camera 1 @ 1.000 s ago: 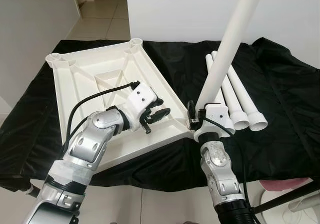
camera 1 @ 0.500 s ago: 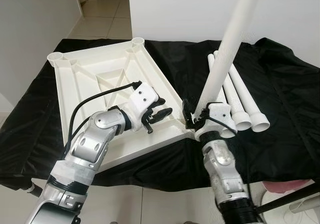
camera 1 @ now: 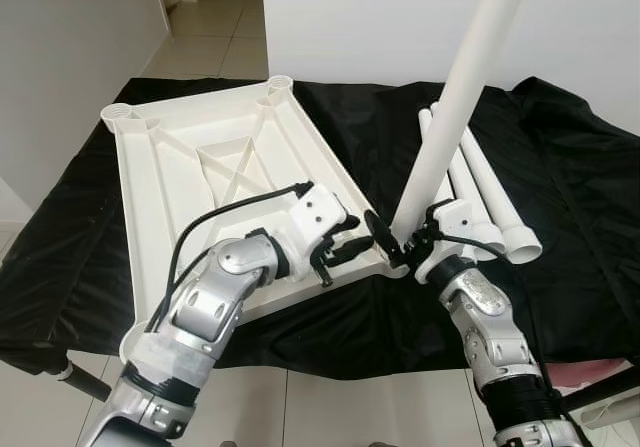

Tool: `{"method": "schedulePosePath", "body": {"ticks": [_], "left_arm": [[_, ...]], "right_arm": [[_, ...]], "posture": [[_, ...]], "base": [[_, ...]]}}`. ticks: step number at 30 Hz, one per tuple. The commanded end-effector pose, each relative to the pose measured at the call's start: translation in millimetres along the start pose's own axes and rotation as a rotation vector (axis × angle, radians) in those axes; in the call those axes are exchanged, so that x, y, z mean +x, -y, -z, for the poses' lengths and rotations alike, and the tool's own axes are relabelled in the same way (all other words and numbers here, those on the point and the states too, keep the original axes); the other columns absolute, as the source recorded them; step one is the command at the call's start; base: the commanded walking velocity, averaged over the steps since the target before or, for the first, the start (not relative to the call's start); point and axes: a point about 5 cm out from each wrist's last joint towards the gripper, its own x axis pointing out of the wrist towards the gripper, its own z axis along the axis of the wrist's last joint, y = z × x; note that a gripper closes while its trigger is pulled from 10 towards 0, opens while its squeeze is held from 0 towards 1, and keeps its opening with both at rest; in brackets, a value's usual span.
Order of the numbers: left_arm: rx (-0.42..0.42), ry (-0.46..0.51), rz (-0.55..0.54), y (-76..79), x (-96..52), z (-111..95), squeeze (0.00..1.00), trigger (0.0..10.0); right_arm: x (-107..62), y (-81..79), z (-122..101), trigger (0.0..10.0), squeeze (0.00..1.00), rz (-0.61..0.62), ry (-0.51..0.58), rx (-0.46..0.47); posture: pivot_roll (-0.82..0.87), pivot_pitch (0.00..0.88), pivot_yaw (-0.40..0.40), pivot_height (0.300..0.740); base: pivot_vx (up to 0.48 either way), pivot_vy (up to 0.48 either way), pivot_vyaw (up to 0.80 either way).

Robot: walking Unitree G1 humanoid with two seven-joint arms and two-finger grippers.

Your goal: Building children table

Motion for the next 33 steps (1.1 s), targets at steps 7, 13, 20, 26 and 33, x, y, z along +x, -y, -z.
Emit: {"method": "schedulePosePath", "body": {"ticks": [7, 13, 20, 26, 33], "left_arm": [[-0.028, -0.028, -0.019, 8.5, 4.7, 7, 0.0, 10.0], [-0.052, -0.03, -0.065, 9.6, 8.8, 9, 0.0, 10.0], [-0.071, -0.04, -0.138, 3.7, 6.2, 12, 0.0, 10.0], [-0.08, -0.038, -0.155, 5.0, 5.7, 12, 0.0, 10.0], [-0.083, -0.046, -0.175, 8.4, 8.1, 13, 0.0, 10.0]], "right_arm": [[0.0, 16.8, 7, 2.9, 0.0, -0.103, -0.07, -0.041], [-3.8, 24.5, 7, 0.0, 0.0, -0.083, -0.085, -0.041], [-8.6, 25.2, 12, 10.0, 0.0, -0.06, -0.107, -0.046], [-9.8, 20.4, 13, 10.0, 0.0, -0.045, -0.11, -0.028], [-4.5, 2.6, 17, 10.0, 0.0, 0.185, -0.104, -0.022]], "posture": [[-0.05, 0.0, 0.006, 0.74], [-0.06, 0.0, 0.013, 0.74], [-0.06, 0.0, 0.011, 0.74], [-0.06, 0.0, 0.012, 0.74], [-0.06, 0.0, 0.009, 0.74]], "base": [[0.0, 0.0, 0.0], [0.0, 0.0, 0.0], [0.0, 0.0, 0.0], [0.0, 0.0, 0.0], [0.0, 0.0, 0.0]]}}
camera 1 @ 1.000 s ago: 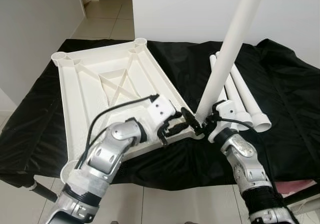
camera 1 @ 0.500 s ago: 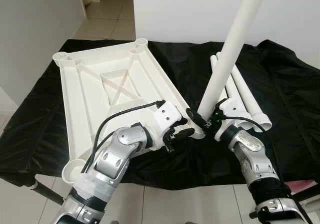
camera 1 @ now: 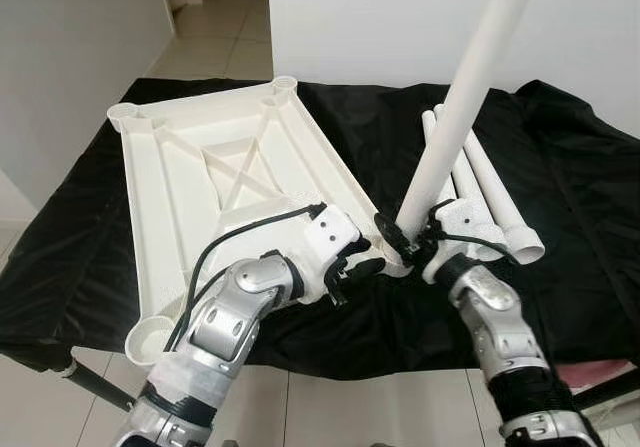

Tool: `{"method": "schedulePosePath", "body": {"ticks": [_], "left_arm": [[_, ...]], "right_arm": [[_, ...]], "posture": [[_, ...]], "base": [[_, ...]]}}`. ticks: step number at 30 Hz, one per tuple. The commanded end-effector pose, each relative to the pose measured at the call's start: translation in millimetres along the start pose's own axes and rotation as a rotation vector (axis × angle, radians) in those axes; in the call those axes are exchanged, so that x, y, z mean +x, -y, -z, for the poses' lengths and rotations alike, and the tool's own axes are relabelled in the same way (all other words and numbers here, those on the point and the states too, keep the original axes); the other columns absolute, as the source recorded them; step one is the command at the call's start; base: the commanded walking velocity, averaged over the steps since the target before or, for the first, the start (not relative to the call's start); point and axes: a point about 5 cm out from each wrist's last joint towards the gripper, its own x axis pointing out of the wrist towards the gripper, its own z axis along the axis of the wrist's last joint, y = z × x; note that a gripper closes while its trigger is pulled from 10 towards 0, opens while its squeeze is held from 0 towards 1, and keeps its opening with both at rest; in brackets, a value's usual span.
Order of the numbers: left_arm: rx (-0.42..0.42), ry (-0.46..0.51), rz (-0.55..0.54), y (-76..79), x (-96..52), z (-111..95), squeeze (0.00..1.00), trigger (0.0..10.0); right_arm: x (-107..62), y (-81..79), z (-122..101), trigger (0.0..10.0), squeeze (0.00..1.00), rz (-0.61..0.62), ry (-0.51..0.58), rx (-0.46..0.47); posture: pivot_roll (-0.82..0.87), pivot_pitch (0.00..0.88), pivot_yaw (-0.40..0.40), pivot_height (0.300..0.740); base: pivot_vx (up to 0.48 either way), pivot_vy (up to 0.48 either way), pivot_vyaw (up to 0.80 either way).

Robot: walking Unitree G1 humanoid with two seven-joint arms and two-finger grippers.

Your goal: Building children table

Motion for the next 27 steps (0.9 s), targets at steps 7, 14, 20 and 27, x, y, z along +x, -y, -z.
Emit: {"method": "schedulePosePath", "body": {"ticks": [7, 14, 20, 27], "left_arm": [[-0.012, -0.032, -0.213, -15.8, -8.8, 5, 0.0, 10.0], [-0.004, -0.031, -0.236, -20.8, -11.5, 4, 0.0, 10.0], [-0.016, -0.017, -0.246, -22.7, -11.1, 2, 0.0, 10.0], [-0.005, -0.017, -0.241, -22.2, -11.0, 2, 0.0, 10.0]], "right_arm": [[-4.5, -19.2, 9, 10.0, 0.0, 0.254, -0.051, 0.068], [-3.5, -31.0, 6, 10.0, 0.0, 0.495, -0.051, 0.142], [-0.8, -36.5, -3, 10.0, 0.0, 0.459, 0.0, 0.169], [-2.4, -31.6, -6, 10.0, 1.0, 0.447, 0.022, 0.157]], "posture": [[-0.07, 0.0, 0.012, 0.74], [-0.07, 0.0, 0.003, 0.74], [-0.07, 0.0, 0.004, 0.74], [-0.07, 0.0, 0.007, 0.74]], "base": [[0.0, 0.0, 0.0], [0.0, 0.0, 0.0], [0.0, 0.0, 0.0], [0.0, 0.0, 0.0]]}}
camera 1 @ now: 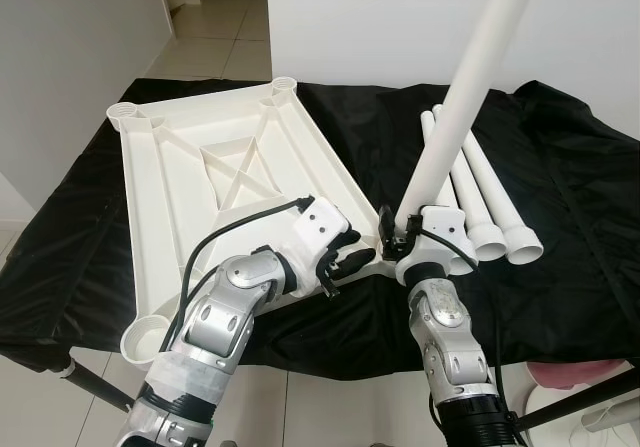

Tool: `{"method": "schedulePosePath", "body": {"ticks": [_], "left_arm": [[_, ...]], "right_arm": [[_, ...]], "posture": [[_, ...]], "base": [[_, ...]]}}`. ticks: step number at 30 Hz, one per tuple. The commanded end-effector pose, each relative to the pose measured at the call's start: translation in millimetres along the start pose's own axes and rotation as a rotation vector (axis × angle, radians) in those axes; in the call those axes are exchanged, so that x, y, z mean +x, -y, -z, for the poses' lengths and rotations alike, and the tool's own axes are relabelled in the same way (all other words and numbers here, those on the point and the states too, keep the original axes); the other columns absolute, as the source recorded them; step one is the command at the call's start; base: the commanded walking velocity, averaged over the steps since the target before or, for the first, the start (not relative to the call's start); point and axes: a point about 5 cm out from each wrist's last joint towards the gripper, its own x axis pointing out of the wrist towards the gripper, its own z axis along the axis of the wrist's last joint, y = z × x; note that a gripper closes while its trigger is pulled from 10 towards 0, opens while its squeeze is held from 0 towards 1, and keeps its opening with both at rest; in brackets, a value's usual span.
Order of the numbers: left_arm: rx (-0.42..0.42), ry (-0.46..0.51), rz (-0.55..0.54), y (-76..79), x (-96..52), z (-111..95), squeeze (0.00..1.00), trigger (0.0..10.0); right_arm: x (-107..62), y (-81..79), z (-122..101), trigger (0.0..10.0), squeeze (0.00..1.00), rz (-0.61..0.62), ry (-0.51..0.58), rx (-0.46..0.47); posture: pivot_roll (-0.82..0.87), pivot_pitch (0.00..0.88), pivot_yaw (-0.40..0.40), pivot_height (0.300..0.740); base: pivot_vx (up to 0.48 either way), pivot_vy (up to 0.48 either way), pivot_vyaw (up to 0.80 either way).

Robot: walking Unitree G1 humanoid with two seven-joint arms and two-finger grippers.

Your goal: Building children table

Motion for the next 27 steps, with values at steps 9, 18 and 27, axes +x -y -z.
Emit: {"method": "schedulePosePath", "body": {"ticks": [9, 18, 27], "left_arm": [[0.018, -0.009, -0.156, -9.5, -4.2, 0, 0.0, 10.0], [0.005, -0.007, -0.078, -0.8, -5.6, 1, 0.0, 10.0], [-0.015, 0.018, -0.036, 5.2, -3.2, -3, 0.0, 10.0]], "right_arm": [[2.3, 12.3, -11, 10.0, 0.37, -0.129, 0.04, -0.019], [8.4, 22.5, -14, 10.0, 0.0, -0.412, 0.027, -0.074], [19.0, 36.3, -11, 10.0, 0.0, -0.601, -0.033, -0.117]], "posture": [[-0.06, 0.0, 0.007, 0.74], [-0.05, 0.0, 0.003, 0.74], [-0.04, 0.0, -0.005, 0.74]], "base": [[0.0, 0.0, 0.0], [0.0, 0.0, 0.0], [0.0, 0.0, 0.0]]}}
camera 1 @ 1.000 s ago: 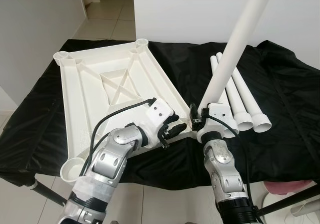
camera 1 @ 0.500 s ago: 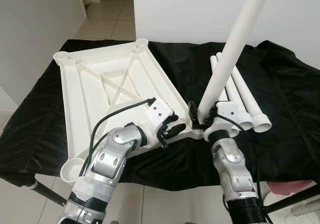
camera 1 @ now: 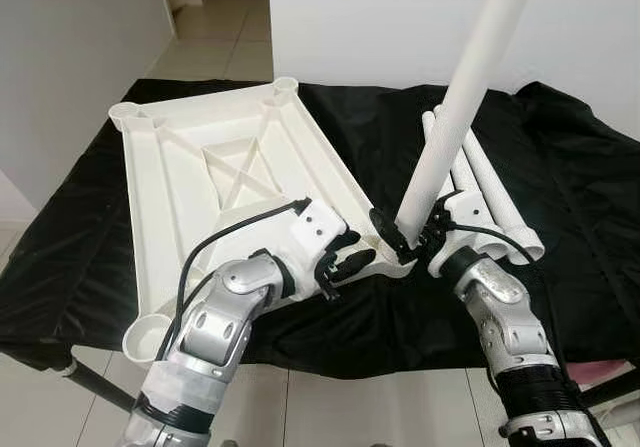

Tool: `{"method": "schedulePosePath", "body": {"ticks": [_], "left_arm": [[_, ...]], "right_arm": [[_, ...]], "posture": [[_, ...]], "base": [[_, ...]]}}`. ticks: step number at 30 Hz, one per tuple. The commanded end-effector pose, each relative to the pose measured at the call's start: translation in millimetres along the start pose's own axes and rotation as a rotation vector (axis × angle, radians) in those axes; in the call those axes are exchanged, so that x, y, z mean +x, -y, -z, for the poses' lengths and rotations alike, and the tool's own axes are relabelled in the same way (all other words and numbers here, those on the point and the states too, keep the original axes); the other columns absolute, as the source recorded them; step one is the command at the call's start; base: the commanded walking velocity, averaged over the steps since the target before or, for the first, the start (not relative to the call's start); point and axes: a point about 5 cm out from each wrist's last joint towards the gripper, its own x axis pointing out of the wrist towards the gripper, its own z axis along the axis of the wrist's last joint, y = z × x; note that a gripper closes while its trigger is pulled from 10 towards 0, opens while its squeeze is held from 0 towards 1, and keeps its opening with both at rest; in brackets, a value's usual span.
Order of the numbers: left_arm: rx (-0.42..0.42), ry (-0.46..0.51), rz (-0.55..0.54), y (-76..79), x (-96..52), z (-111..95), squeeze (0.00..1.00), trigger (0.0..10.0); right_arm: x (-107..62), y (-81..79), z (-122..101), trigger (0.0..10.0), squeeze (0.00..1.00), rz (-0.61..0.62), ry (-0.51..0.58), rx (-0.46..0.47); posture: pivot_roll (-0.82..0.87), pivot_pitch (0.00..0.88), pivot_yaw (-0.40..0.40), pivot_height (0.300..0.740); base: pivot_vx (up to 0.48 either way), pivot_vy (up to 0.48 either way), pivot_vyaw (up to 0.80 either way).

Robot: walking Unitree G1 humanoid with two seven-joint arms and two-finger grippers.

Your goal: Building children table

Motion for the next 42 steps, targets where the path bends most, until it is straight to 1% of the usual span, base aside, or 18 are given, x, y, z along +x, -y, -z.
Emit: {"method": "schedulePosePath", "body": {"ticks": [1, 4, 5, 11, 17, 18, 23, 24, 27, 29, 32, 34, 35, 36, 37, 38, 40, 42], "left_arm": [[0.002, -0.01, -0.033, 0.1, 2.2, 0, 0.0, 10.0], [0.003, -0.012, -0.032, 0.3, 2.1, 0, 0.0, 10.0], [0.003, -0.013, -0.034, 0.4, 1.8, 1, 0.0, 10.0], [0.005, -0.016, -0.042, 0.8, 0.9, 1, 0.0, 10.0], [0.009, -0.014, -0.036, 2.2, 1.3, 1, 0.0, 10.0], [0.011, -0.014, -0.035, 1.9, 1.6, 1, 0.0, 10.0], [0.012, -0.014, -0.035, 1.6, 1.9, 1, 0.0, 10.0], [0.015, -0.015, -0.035, 1.8, 1.8, 1, 0.0, 10.0], [0.016, -0.015, -0.032, 3.2, 2.1, 1, 0.0, 10.0], [0.015, -0.015, -0.03, 3.9, 2.2, 2, 0.0, 10.0], [0.014, -0.014, -0.029, 4.5, 2.3, 2, 0.0, 10.0], [0.012, -0.014, -0.028, 4.7, 2.4, 2, 0.0, 10.0], [0.012, -0.014, -0.029, 4.8, 2.2, 2, 0.0, 10.0], [0.012, -0.015, -0.031, 4.1, 1.4, 2, 0.0, 10.0], [0.012, -0.015, -0.031, 4.1, 1.4, 2, 0.0, 10.0], [0.012, -0.016, -0.033, 3.6, 0.9, 3, 0.0, 10.0], [0.005, -0.017, -0.05, 2.0, -0.5, 4, 0.0, 10.0], [0.005, -0.018, -0.052, 1.9, -0.6, 4, 0.0, 10.0]], "right_arm": [[2.8, 0.4, 3, 6.8, 0.0, -0.053, -0.016, -0.017], [3.3, 1.4, 4, 6.8, 0.0, -0.06, -0.022, -0.021], [3.2, 2.6, 4, 0.0, 0.0, -0.074, -0.023, -0.018], [0.2, 5.8, 9, 0.0, 0.0, -0.099, -0.037, -0.016], [-3.0, 4.9, 13, 0.0, 0.0, -0.097, -0.042, -0.008], [-3.3, 4.5, 13, 10.0, 0.0, -0.088, -0.041, -0.007], [-4.2, 0.7, 12, 10.0, 0.0, -0.061, -0.022, 0.005], [-4.2, -1.0, 11, 10.0, 0.0, -0.046, -0.012, 0.014], [-1.1, -1.9, 10, 10.0, 0.0, 0.089, -0.03, 0.016], [-0.3, -2.5, 10, 10.0, 0.0, 0.13, -0.03, 0.025], [-0.4, -3.1, 10, 10.0, 0.0, 0.141, -0.023, 0.031], [0.5, -6.6, 8, 10.0, 0.0, 0.167, -0.01, 0.047], [1.6, -12.2, 7, 10.0, 0.0, 0.205, 0.005, 0.08], [3.0, -18.5, 6, 10.0, 0.0, 0.274, 0.018, 0.114], [3.0, -18.5, 6, 10.0, 0.0, 0.274, 0.018, 0.114], [3.6, -22.5, 5, 10.0, 0.0, 0.324, 0.026, 0.138], [0.5, -26.5, 9, 10.0, 0.0, 0.566, 0.012, 0.172], [0.0, -26.8, 10, 10.0, 0.0, 0.589, 0.009, 0.174]], "posture": [[-0.04, 0.0, -0.005, 0.74], [-0.04, 0.0, -0.005, 0.74], [-0.04, 0.0, -0.008, 0.74], [-0.03, 0.0, -0.009, 0.74], [-0.04, 0.0, -0.009, 0.74], [-0.04, 0.0, -0.01, 0.74], [-0.04, 0.0, -0.013, 0.74], [-0.04, 0.0, -0.013, 0.74], [-0.04, 0.0, -0.014, 0.74], [-0.04, 0.0, -0.015, 0.74], [-0.04, 0.0, -0.016, 0.74], [-0.04, 0.0, -0.019, 0.74], [-0.04, 0.0, -0.025, 0.74], [-0.03, 0.0, -0.029, 0.74], [-0.03, 0.0, -0.029, 0.74], [-0.03, 0.0, -0.029, 0.74], [-0.03, 0.0, -0.033, 0.74], [-0.03, 0.0, -0.033, 0.74]], "base": [[0.0, 0.0, 0.0], [0.0, 0.0, 0.0], [0.0, 0.0, 0.0], [0.0, 0.0, 0.0], [0.0, 0.0, 0.0], [0.0, 0.0, 0.0], [0.0, 0.0, 0.0], [0.0, 0.0, 0.0], [0.0, 0.0, 0.0], [0.0, 0.0, 0.0], [0.0, 0.0, 0.0], [0.0, 0.0, 0.0], [0.0, 0.0, 0.0], [0.0, 0.0, 0.0], [0.0, 0.0, 0.0], [0.0, 0.0, 0.0], [0.0, 0.0, 0.0], [0.0, 0.0, 0.0]]}}
